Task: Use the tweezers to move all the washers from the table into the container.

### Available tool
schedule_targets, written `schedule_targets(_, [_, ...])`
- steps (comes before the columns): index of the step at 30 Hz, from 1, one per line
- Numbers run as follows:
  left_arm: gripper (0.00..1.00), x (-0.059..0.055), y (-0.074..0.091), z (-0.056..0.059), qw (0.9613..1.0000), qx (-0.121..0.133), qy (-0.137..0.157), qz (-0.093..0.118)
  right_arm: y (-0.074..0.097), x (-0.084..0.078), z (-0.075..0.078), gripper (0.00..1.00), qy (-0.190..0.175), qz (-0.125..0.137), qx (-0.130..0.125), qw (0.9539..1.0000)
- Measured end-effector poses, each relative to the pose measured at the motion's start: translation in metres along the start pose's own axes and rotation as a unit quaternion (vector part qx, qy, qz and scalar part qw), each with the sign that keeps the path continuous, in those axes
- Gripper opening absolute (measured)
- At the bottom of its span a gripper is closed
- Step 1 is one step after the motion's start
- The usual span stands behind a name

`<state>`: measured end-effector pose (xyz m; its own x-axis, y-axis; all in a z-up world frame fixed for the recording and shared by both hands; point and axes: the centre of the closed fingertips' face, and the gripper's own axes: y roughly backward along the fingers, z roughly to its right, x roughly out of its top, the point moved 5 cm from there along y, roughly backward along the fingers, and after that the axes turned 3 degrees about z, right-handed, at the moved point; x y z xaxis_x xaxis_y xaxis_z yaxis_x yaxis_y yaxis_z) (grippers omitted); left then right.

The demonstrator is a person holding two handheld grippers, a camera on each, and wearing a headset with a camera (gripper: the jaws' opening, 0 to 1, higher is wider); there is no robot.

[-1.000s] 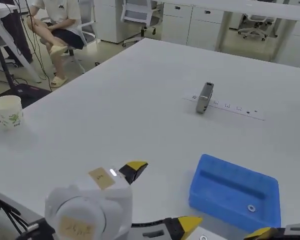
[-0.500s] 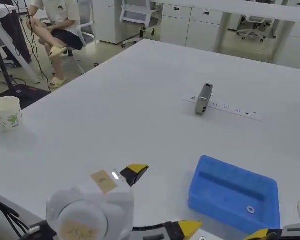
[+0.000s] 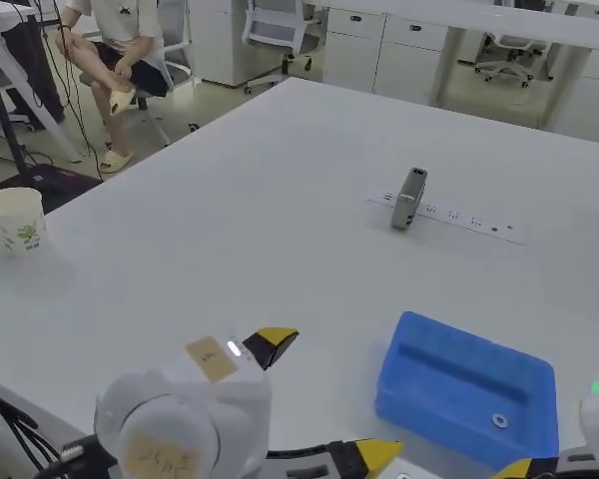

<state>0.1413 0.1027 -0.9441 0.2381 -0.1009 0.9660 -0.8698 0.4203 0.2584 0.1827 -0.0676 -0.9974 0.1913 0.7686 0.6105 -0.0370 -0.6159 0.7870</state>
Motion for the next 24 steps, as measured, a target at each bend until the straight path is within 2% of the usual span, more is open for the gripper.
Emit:
schedule_targets(8, [0.74, -0.001, 0.000, 0.000, 1.0000, 0.000, -0.003, -0.002, -0.008, 0.009, -0.002, 0.03, 0.016, -0.008, 0.000, 0.9998])
schedule_targets(11, [0.74, -0.002, 0.000, -0.001, 1.0000, 0.001, -0.003, -0.005, -0.012, 0.010, -0.004, 0.03, 0.024, -0.002, -0.007, 0.9997])
schedule_targets(14, [0.74, -0.001, 0.000, -0.001, 1.0000, 0.003, -0.002, -0.001, -0.012, 0.009, -0.002, 0.03, 0.004, 0.028, -0.013, 0.9995])
schedule_targets(19, [0.75, 0.001, 0.001, -0.001, 1.0000, 0.003, 0.001, 0.005, -0.008, 0.004, 0.003, 0.02, -0.044, 0.063, -0.020, 0.9969])
schedule_targets(24, [0.75, 0.000, 0.000, -0.001, 1.0000, 0.001, 0.001, 0.003, -0.009, 0.003, 0.006, 0.02, -0.093, 0.102, -0.026, 0.9901])
